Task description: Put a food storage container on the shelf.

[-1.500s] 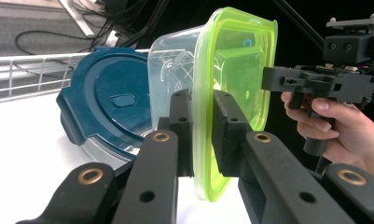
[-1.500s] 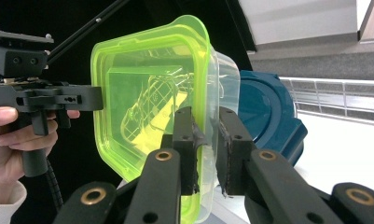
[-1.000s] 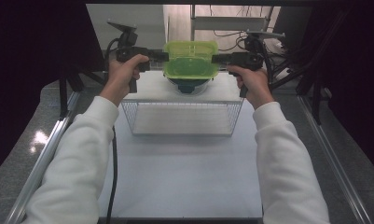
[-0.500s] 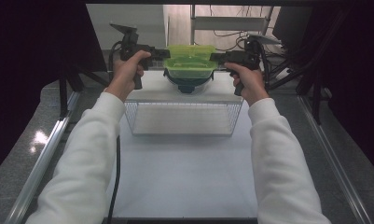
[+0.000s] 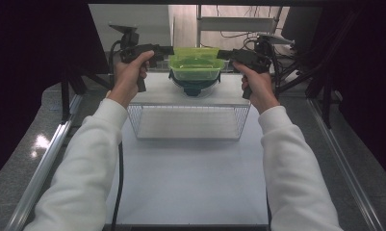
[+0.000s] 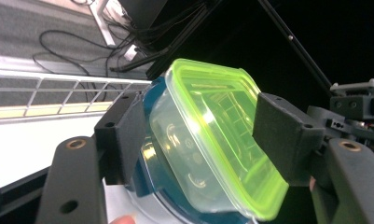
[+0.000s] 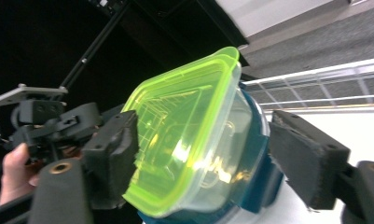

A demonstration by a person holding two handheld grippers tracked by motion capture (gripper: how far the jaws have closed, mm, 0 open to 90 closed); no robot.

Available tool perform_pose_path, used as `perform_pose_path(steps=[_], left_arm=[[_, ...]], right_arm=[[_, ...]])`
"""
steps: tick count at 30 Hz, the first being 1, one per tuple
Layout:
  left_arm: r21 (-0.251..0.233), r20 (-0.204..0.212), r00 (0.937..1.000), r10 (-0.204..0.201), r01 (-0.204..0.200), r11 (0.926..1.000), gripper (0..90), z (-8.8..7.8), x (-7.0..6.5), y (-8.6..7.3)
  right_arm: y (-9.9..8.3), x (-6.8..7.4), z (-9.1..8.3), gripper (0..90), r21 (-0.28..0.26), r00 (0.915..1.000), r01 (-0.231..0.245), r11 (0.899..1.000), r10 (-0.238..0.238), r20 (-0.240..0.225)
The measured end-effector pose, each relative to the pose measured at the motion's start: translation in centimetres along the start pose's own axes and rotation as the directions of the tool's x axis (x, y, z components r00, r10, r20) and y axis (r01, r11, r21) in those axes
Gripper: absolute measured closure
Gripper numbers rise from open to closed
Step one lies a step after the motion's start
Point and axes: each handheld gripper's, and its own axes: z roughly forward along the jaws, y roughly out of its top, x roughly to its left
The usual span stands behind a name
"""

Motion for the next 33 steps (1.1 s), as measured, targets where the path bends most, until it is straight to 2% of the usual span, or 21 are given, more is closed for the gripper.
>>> perform_pose_path(steps=[2,4,8,9,11,13,16,19,22,25,27,29,30,31,33], left_arm=[[-0.013,-0.023,0.9987,0.044,-0.045,0.9989,34.3,-0.7,-0.5,-0.4],[-0.010,-0.024,0.9965,0.080,-0.080,0.9967,34.2,-1.3,-0.9,-0.8],[0.004,-0.034,0.9875,0.154,-0.154,0.9881,33.1,-2.7,-1.6,-2.1],[0.006,-0.034,0.9846,0.171,-0.171,0.9852,32.5,-2.9,-1.7,-2.4],[0.016,-0.039,0.9795,0.197,-0.197,0.9803,30.0,-3.6,-1.8,-3.2],[0.018,-0.028,0.9767,0.213,-0.212,0.9770,29.6,-4.2,-1.8,-4.1],[0.026,-0.049,0.9655,0.256,-0.255,0.9667,28.4,-5.3,-2.0,-5.8],[0.033,-0.050,0.9604,0.274,-0.273,0.9615,26.8,-6.2,-1.9,-7.5],[0.050,-0.072,0.9493,0.306,-0.303,0.9517,25.4,-7.0,-1.8,-9.4],[0.066,-0.091,0.9376,0.336,-0.331,0.9414,24.6,-7.9,-1.9,-11.3],[0.083,-0.095,0.9345,0.343,-0.336,0.9382,24.5,-8.3,-1.9,-12.9],[0.107,-0.091,0.9338,0.346,-0.336,0.9357,23.5,-8.5,-1.8,-14.6],[0.112,-0.094,0.9314,0.352,-0.341,0.9333,23.5,-8.7,-1.8,-15.5],[0.127,-0.102,0.9257,0.364,-0.351,0.9277,23.4,-8.8,-1.8,-16.6],[0.137,-0.099,0.9239,0.370,-0.355,0.9247,23.1,-8.9,-1.6,-18.4]], right_arm=[[-0.2,0.1,-0.8,20.5,-0.009,0.9996,0.027,1.000,-0.027,0.008],[-0.5,0.2,-1.7,19.7,-0.001,0.9978,0.065,0.998,-0.065,0.014],[-1.2,0.1,-3.6,20.3,0.003,0.9911,0.133,0.991,-0.133,-0.005],[-1.4,0.1,-4.1,20.9,0.006,0.9877,0.156,0.988,-0.156,-0.011],[-2.0,0.0,-5.0,21.5,0.019,0.9740,0.226,0.974,-0.226,-0.013],[-2.6,0.0,-5.8,21.5,0.025,0.9658,0.259,0.966,-0.259,-0.004],[-3.7,-0.2,-7.0,21.5,0.027,0.9563,0.292,0.956,-0.292,0.001],[-5.0,-0.5,-8.3,21.5,0.030,0.9459,0.324,0.945,-0.325,0.001],[-6.5,-0.8,-9.3,21.5,0.047,0.9329,0.359,0.932,-0.360,0.012],[-8.2,-1.3,-10.2,21.6,0.063,0.9242,0.380,0.923,-0.381,0.017],[-9.3,-1.5,-10.8,21.6,0.076,0.9174,0.395,0.916,-0.397,0.024],[-10.3,-1.8,-11.4,21.5,0.095,0.9062,0.417,0.904,-0.422,0.030],[-10.8,-1.9,-11.7,21.4,0.100,0.9047,0.420,0.902,-0.425,0.034],[-11.4,-2.1,-11.9,21.0,0.110,0.9039,0.421,0.901,-0.426,0.035],[-12.7,-2.4,-12.3,20.7,0.122,0.8993,0.429,0.895,-0.436,0.037]])
